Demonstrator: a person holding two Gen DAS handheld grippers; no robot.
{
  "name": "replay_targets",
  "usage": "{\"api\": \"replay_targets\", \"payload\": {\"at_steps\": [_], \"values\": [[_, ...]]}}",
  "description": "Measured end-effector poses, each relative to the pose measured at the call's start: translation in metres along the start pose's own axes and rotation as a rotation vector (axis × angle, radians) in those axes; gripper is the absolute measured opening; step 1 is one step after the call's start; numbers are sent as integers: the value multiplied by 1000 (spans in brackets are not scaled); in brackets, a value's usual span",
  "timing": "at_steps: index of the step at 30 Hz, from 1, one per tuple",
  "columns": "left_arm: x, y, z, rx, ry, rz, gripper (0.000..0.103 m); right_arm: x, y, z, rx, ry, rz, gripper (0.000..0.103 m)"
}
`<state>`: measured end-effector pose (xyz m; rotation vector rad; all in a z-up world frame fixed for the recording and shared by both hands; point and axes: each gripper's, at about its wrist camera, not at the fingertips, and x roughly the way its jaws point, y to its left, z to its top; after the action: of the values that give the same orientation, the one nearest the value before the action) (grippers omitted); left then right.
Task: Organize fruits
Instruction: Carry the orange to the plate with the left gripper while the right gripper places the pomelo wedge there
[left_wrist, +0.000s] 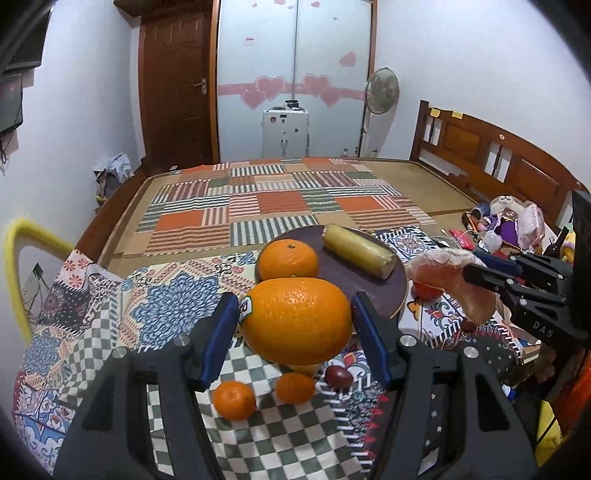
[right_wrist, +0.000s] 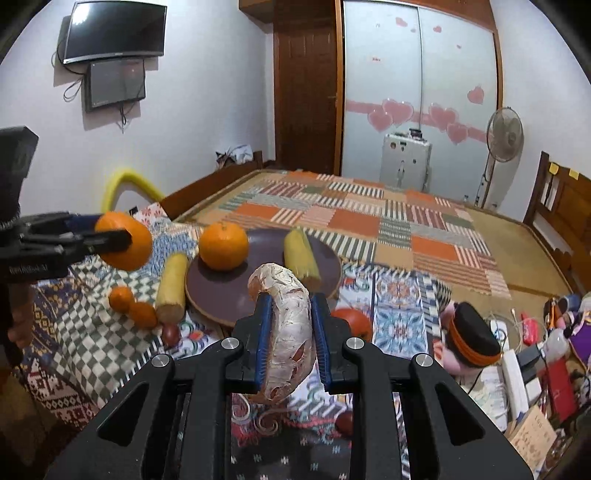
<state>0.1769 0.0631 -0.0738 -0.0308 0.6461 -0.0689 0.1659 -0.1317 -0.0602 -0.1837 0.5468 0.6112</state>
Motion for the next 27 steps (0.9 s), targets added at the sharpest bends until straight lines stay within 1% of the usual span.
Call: {"api": "replay_targets", "payload": {"at_steps": [6,11,25,27], "values": [[11,-6,6,14,-2,-11,63,4,2,11,-2,-37,7,20],[24,-12,11,18,5,-23,63,13,2,17,0,-51,10,20],[77,-22,10,32,72,-45,63,52,0,28,7,-37,25,19],[84,-22,9,25,80,-32,62,59,1,30,4,-28,30,19]]}}
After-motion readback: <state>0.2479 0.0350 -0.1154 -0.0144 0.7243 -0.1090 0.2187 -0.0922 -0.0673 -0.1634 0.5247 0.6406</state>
